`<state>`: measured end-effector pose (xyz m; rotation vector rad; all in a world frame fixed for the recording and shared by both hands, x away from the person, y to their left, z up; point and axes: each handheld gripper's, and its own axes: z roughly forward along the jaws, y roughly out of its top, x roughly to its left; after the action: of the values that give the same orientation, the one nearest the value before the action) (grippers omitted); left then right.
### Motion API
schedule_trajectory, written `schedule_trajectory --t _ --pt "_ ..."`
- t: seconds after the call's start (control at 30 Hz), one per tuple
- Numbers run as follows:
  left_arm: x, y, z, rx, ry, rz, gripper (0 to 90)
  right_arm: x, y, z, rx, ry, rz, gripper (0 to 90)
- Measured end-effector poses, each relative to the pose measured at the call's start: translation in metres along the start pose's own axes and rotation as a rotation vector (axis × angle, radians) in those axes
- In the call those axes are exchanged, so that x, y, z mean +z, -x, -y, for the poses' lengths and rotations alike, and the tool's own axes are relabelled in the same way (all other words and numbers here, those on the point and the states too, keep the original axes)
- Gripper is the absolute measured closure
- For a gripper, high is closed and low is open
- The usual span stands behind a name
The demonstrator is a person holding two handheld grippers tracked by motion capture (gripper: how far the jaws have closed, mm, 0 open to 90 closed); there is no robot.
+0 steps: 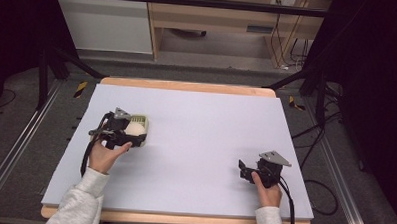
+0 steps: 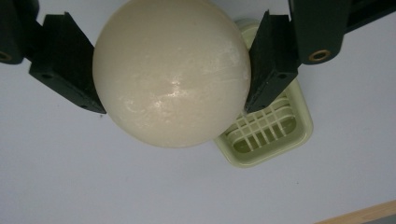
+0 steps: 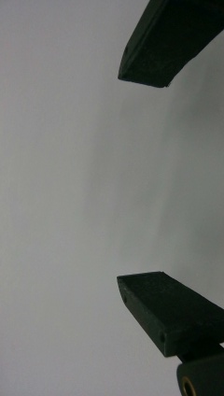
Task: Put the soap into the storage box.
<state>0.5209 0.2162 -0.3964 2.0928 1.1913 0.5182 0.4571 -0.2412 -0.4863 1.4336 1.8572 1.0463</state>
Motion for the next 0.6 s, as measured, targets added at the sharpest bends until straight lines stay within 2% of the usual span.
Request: schedule_trajectory --t 0.37,0.6 --pt "0.009 -0.007 -0.007 -0.002 -0.016 -0.012 24.3 0.0 0.0 0.0 0.001 -0.002 -0.001 3.9" --pt "0.019 -0.014 -0.011 -0.018 -0.028 -0.016 24.3 0.0 0.0 0.0 0.0 -0.003 -0.003 3.9"
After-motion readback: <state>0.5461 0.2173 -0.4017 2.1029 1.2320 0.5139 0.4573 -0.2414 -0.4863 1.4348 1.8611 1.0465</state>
